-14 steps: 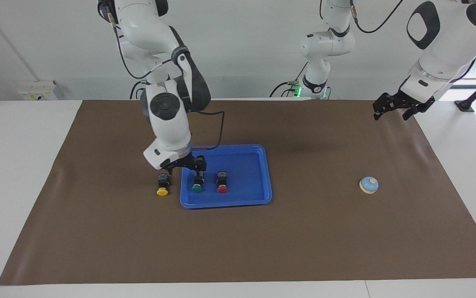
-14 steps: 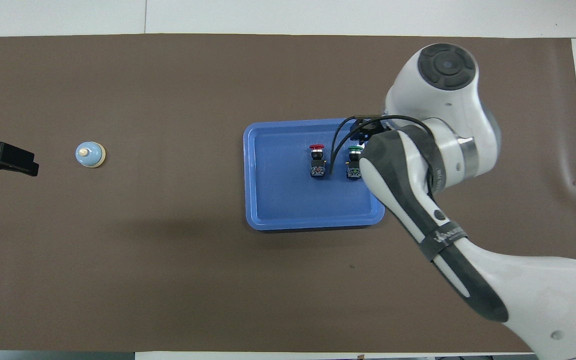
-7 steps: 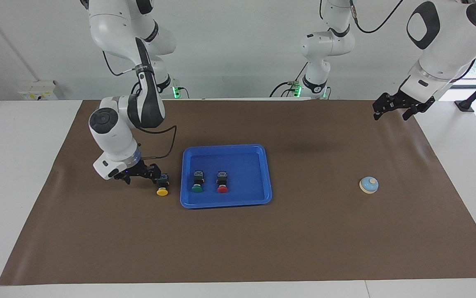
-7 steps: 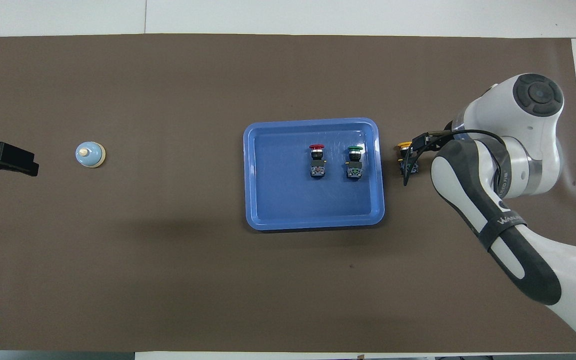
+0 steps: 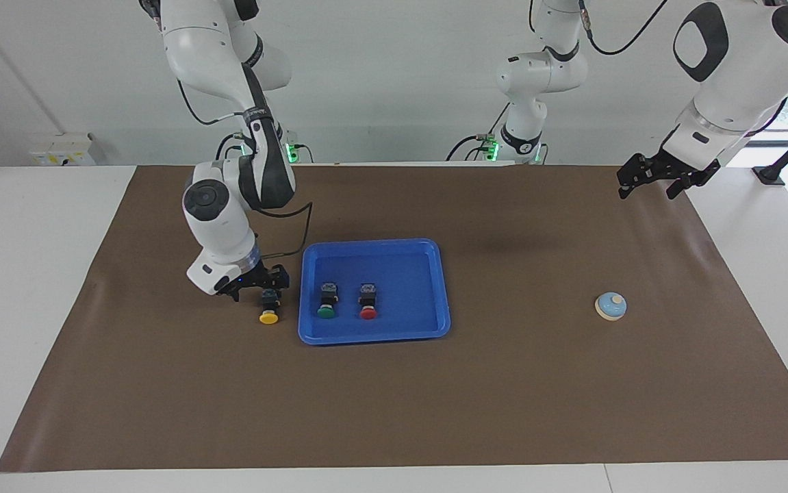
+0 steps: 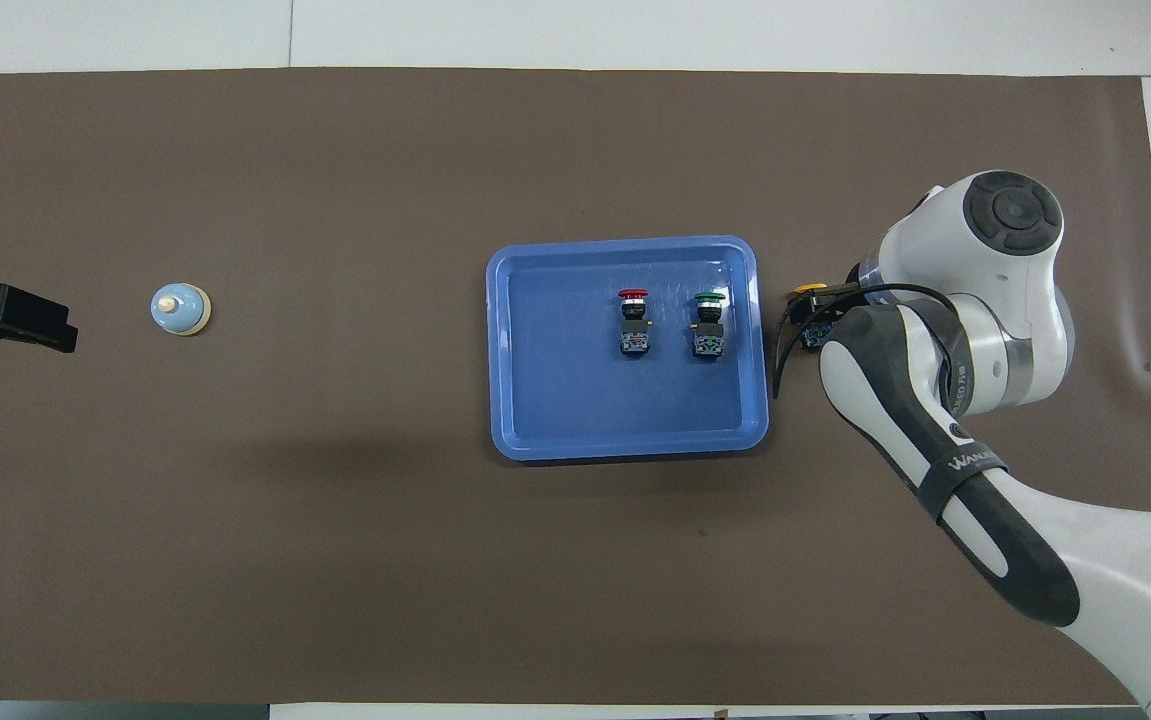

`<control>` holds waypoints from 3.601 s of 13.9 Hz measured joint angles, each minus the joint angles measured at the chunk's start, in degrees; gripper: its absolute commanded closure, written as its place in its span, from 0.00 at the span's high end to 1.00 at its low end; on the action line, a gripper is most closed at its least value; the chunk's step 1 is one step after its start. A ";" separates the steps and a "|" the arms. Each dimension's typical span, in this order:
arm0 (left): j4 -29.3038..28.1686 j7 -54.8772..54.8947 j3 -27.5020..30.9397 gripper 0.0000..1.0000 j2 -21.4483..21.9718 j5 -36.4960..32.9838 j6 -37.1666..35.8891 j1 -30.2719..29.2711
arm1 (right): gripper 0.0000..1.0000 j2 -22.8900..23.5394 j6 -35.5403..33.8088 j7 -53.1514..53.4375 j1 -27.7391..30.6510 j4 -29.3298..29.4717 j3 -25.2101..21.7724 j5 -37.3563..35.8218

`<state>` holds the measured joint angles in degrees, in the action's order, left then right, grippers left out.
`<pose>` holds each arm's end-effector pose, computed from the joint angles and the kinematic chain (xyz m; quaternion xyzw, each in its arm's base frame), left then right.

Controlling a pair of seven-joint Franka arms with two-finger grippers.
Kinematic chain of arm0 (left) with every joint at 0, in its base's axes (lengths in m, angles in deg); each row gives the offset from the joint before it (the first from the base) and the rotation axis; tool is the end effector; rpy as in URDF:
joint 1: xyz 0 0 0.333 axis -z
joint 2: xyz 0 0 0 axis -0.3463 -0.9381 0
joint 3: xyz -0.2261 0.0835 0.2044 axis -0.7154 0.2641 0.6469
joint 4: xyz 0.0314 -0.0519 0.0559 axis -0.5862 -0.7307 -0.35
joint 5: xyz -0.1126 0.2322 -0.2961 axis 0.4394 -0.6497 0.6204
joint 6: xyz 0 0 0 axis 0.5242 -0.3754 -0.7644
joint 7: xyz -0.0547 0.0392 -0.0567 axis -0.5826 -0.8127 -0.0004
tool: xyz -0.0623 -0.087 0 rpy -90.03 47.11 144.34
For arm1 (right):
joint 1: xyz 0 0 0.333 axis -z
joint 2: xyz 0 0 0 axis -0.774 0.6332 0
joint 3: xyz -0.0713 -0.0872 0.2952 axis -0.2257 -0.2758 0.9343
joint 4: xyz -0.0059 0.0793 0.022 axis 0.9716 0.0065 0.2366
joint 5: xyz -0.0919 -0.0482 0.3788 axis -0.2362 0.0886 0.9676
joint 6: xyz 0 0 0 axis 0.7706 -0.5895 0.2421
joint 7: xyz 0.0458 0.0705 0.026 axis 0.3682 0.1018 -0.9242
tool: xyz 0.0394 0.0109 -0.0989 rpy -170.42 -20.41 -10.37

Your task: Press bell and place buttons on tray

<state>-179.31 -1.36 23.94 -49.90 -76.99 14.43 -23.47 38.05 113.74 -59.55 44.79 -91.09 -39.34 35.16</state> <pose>0.5496 -0.0004 0.5864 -0.9975 0.0504 0.0500 0.0024 0.5995 0.0843 0.3209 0.9988 0.0449 -0.0174 0.0063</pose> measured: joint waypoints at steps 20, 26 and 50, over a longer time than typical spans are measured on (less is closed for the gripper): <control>0.00 0.00 0.00 1.00 0.00 0.00 0.00 0.00 | 0.00 1.45 -9.00 31.34 -15.26 14.57 5.23 1.54; 0.00 0.00 0.00 1.00 0.00 0.00 0.00 0.00 | 0.00 13.82 -2.52 42.35 -23.52 23.33 4.83 1.66; 0.00 0.00 0.00 1.00 0.00 0.00 0.00 0.00 | 1.00 -19.45 -41.56 -0.30 7.14 21.45 3.13 -0.41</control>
<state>-179.31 -1.36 23.94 -49.90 -76.99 14.43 -23.48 18.60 72.19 -59.84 51.93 -69.64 -36.21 34.75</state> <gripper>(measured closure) 0.000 0.000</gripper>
